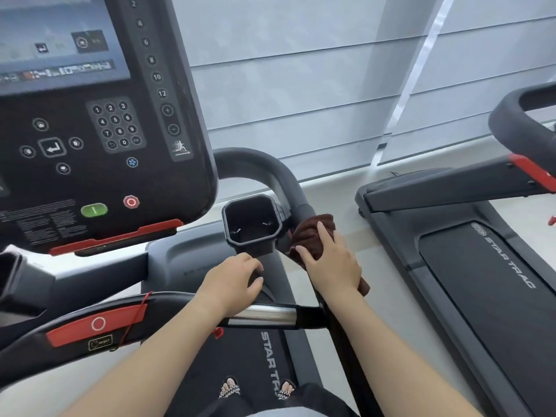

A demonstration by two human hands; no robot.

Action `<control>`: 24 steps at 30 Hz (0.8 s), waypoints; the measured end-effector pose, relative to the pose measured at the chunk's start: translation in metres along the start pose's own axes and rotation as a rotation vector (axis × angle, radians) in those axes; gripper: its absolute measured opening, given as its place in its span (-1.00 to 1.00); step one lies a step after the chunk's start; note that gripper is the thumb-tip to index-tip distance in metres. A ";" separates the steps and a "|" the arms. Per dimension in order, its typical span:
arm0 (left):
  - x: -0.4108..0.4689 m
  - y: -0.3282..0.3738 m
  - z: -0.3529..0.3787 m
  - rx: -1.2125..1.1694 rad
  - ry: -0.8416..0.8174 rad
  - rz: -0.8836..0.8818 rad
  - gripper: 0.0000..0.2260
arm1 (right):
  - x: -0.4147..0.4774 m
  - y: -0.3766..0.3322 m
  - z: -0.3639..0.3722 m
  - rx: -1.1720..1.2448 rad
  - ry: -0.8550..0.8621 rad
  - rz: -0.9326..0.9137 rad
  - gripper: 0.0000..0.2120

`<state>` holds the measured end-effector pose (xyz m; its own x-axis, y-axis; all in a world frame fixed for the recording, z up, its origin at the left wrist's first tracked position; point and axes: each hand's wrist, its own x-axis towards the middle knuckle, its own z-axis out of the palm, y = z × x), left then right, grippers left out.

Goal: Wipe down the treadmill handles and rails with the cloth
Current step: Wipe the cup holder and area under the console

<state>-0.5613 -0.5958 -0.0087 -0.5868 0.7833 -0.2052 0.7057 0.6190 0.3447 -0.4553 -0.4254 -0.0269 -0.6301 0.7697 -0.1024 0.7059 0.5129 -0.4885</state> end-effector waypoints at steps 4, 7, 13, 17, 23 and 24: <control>-0.001 -0.001 -0.001 -0.007 0.013 -0.002 -0.76 | -0.001 0.004 -0.004 0.091 0.038 -0.098 -0.53; -0.001 -0.002 -0.002 -0.041 0.053 0.000 -0.77 | -0.014 0.011 -0.002 0.106 0.096 -0.168 -0.58; 0.008 -0.016 -0.016 -0.110 0.166 -0.036 -0.80 | -0.010 0.005 -0.005 0.170 0.140 -0.232 -0.61; 0.014 -0.034 -0.031 -0.087 0.211 -0.034 -0.80 | 0.010 -0.025 -0.008 0.181 0.146 -0.346 -0.61; 0.018 -0.068 -0.061 -0.038 0.323 -0.034 -0.75 | 0.039 -0.076 0.011 0.101 0.072 -0.429 -0.58; 0.019 -0.074 -0.064 -0.029 0.344 -0.035 -0.74 | 0.042 -0.083 0.018 0.051 0.022 -0.411 -0.57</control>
<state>-0.6500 -0.6301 0.0209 -0.7131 0.6936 0.1017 0.6743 0.6390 0.3702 -0.5459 -0.4423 -0.0067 -0.8489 0.5127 0.1287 0.3795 0.7606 -0.5268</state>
